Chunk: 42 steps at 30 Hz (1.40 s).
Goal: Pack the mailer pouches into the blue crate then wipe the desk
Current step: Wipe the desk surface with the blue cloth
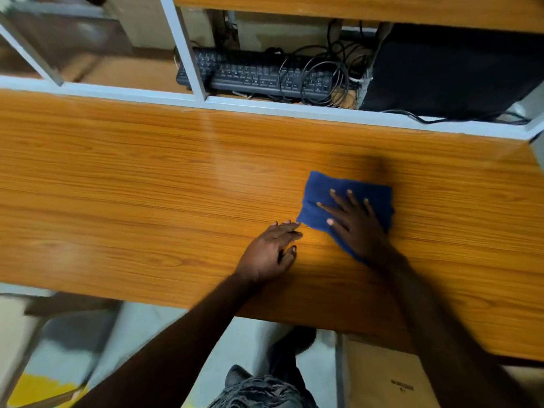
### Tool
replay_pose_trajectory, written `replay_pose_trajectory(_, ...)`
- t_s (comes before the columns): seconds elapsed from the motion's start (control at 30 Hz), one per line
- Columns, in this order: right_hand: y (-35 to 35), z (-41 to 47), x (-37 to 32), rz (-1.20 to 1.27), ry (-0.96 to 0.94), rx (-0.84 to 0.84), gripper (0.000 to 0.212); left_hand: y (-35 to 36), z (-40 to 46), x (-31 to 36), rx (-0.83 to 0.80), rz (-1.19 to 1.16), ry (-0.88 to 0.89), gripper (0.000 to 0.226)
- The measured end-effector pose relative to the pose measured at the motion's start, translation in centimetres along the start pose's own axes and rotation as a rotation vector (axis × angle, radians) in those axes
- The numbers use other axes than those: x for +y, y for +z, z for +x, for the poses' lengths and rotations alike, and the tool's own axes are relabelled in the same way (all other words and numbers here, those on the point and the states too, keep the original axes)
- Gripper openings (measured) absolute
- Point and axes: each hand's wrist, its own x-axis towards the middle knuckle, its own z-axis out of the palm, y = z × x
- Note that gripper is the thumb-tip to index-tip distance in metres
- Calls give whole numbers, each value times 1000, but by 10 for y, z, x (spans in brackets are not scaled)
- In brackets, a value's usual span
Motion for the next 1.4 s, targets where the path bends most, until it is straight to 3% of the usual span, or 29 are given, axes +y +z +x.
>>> replay_pose_trajectory(0.2, 10, 28, -30, 30, 292, 113, 46, 2, -23, 3, 26, 4, 20, 37)
replay_pose_trajectory(0.3, 20, 5, -60, 8, 177, 82, 46, 2, -34, 2, 44, -13, 21, 36)
replay_pose_trajectory(0.43, 25, -63, -50, 4, -14, 24, 55, -4, -60, -3, 52, -44, 23, 40)
replay_pose_trajectory(0.53, 22, -68, -34, 23, 127, 95, 52, -6, -77, -6, 41, -56, 17, 44)
replay_pose_trajectory(0.67, 33, -38, -76, 37, 391, 158, 46, -7, -88, -6, 54, -67, -9, 45)
replay_pose_trajectory(0.8, 48, -64, -119, -10, 146, 80, 47, -12, -104, -10, 49, -102, -25, 43)
replay_pose_trajectory(0.9, 47, -103, -103, 13, -57, 13, 55, -18, -123, -16, 56, -128, -35, 48)
replay_pose_trajectory(1.0, 43, -98, -81, 43, 28, 63, 49, -24, -140, -19, 77, -144, -36, 48)
replay_pose_trajectory(1.13, 51, -56, -128, 4, 322, 167, 46, -24, -149, -19, 96, -158, -45, 49)
replay_pose_trajectory(1.27, 60, -72, -161, -22, 88, 40, 48, -25, -150, -21, 89, -174, -66, 51)
replay_pose_trajectory(1.4, 54, -107, -130, -2, -91, -20, 52, -28, -156, -25, 103, -208, -73, 46)
